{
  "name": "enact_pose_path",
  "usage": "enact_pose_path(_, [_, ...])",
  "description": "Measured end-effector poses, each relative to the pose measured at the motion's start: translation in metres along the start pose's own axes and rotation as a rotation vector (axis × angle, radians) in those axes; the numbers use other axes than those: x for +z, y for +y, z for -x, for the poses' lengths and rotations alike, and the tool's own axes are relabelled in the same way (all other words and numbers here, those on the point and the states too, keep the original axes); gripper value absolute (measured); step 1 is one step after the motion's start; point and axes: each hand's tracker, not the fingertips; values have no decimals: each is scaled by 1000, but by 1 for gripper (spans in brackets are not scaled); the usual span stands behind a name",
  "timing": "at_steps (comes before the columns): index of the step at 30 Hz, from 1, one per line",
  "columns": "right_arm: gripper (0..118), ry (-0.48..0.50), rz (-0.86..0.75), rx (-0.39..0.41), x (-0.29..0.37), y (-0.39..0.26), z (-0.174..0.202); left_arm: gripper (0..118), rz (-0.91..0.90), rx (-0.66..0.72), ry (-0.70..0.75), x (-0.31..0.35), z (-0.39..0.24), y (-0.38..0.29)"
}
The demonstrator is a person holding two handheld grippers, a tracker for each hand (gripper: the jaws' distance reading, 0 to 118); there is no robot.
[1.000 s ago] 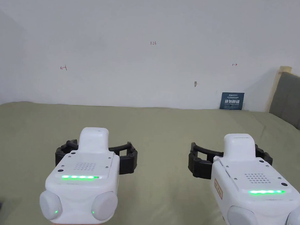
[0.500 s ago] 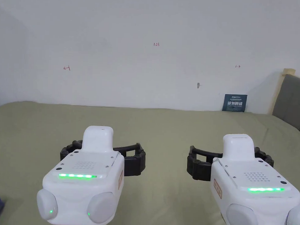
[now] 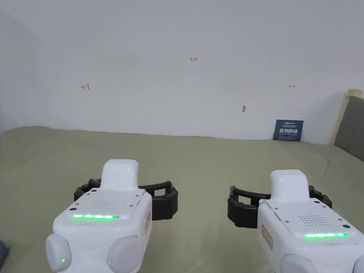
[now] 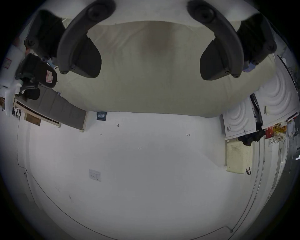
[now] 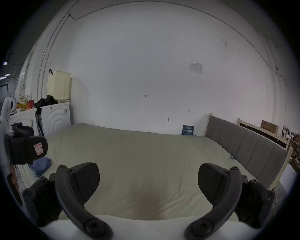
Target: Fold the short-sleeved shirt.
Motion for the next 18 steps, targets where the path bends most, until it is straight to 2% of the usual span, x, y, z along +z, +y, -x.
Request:
enact_pose_path(5, [118, -10, -14, -30, 3, 4, -4, 118, 2, -39, 22, 0, 0, -1])
enact_pose_path(8, [118, 21, 66, -23, 4, 10, -4, 118, 14, -26, 17, 3, 1, 0])
enact_pose_path(10, [118, -5, 10, -41, 5, 10, -3, 118, 13, -16, 8, 5, 1, 2])
enact_pose_path(12, [118, -2, 29, -41, 5, 14, -4, 118, 8, -23, 7, 6, -1, 3])
enact_pose_path(15, [118, -28, 37, -85, 5, 17, -9, 118, 12, -36, 17, 7, -3, 4])
enact_pose_path(18, [118, -74, 79, -68, 2, 21, -9, 118, 25, -25, 19, 8, -1, 7])
